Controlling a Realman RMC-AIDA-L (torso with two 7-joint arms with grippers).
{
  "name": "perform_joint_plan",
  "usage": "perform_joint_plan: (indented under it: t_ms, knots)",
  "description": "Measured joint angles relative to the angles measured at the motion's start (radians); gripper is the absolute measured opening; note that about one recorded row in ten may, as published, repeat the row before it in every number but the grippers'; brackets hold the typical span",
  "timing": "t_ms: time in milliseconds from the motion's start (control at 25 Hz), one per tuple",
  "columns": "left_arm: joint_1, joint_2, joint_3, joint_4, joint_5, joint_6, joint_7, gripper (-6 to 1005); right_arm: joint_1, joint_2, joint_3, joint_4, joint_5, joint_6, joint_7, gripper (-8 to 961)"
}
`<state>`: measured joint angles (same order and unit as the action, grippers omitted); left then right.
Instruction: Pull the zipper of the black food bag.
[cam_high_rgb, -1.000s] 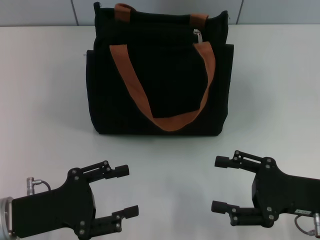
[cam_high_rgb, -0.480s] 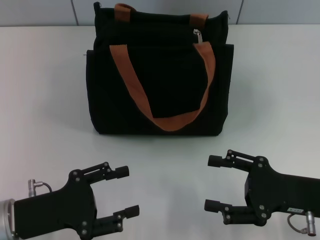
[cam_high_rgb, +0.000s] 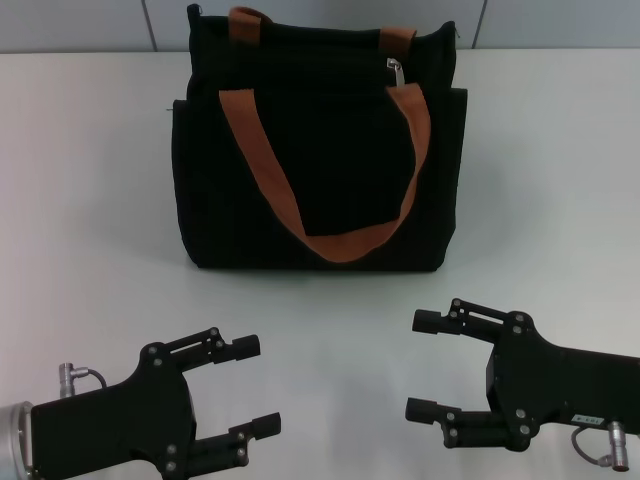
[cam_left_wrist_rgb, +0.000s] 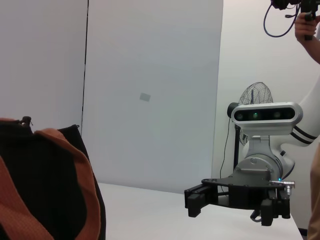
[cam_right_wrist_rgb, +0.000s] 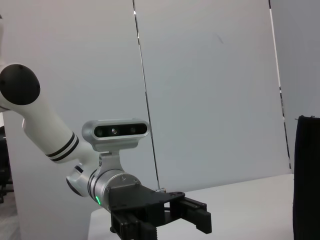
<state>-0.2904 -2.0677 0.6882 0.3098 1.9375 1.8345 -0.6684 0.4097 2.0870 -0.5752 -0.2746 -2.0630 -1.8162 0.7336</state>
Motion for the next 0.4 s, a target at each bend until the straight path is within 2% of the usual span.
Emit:
perform_joint_plan:
  t_ms: [400]
  knots:
    - [0.001, -0.002, -0.002, 0.000, 0.000, 0.000, 0.002, 719, 0.001, -0.001, 0.000, 0.005, 0.005, 0.010, 0.000, 832]
